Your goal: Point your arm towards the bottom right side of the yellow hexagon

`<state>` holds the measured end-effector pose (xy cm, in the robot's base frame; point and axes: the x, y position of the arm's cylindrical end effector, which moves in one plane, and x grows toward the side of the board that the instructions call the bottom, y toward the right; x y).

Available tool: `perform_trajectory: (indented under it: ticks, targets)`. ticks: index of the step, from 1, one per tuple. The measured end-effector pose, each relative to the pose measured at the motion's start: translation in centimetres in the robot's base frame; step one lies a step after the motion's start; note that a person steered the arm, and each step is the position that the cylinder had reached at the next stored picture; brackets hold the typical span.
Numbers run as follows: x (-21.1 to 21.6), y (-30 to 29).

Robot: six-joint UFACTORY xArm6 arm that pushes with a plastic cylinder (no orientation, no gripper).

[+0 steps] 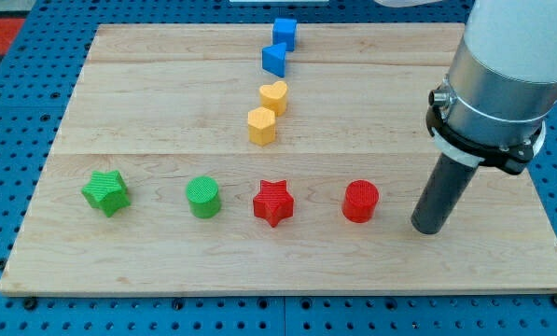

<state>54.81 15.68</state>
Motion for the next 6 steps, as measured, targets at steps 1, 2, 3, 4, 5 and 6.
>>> perform_trajectory:
  ticks: [1,2,3,4,5,6]
  targets:
    - [0.0,0.0]
    - [0.0,-0.4]
    - [-3.5,3.1]
    - [-8.3,4.1]
    - [-8.8,-3.6]
    - [-9.4,-10.0]
